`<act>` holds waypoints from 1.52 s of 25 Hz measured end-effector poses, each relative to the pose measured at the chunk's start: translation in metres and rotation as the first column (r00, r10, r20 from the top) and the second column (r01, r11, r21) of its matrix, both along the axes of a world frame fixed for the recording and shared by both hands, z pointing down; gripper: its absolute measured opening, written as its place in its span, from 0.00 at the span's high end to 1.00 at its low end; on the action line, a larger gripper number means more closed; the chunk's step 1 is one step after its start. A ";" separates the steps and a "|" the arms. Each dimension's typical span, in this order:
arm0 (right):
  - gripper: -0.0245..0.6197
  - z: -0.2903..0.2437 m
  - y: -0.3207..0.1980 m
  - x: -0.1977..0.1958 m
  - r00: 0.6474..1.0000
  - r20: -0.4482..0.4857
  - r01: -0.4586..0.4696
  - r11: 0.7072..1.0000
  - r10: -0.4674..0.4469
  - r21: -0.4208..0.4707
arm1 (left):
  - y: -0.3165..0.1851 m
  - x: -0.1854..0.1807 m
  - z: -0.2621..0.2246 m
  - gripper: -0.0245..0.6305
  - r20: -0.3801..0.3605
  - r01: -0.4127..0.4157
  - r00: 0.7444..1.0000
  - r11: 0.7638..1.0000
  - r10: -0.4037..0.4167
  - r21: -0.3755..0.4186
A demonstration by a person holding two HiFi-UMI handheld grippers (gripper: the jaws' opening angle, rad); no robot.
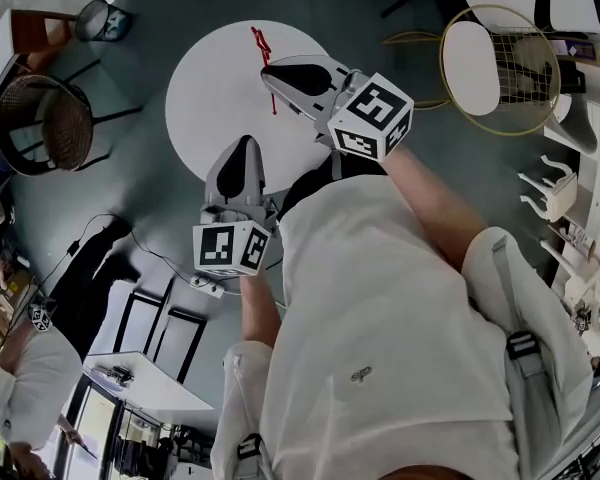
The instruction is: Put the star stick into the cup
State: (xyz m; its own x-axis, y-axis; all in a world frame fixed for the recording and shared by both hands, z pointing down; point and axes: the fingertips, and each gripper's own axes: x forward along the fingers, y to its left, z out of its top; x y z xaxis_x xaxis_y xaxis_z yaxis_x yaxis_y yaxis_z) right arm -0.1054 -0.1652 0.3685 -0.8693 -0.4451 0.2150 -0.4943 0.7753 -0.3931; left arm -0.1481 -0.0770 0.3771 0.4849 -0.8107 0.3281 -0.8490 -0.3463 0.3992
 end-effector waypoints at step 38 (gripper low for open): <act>0.94 0.137 -0.028 -0.044 0.991 -0.119 0.048 0.995 -0.058 -0.089 | 0.016 0.003 0.053 0.95 -0.039 0.039 0.998 0.992 -0.044 -0.118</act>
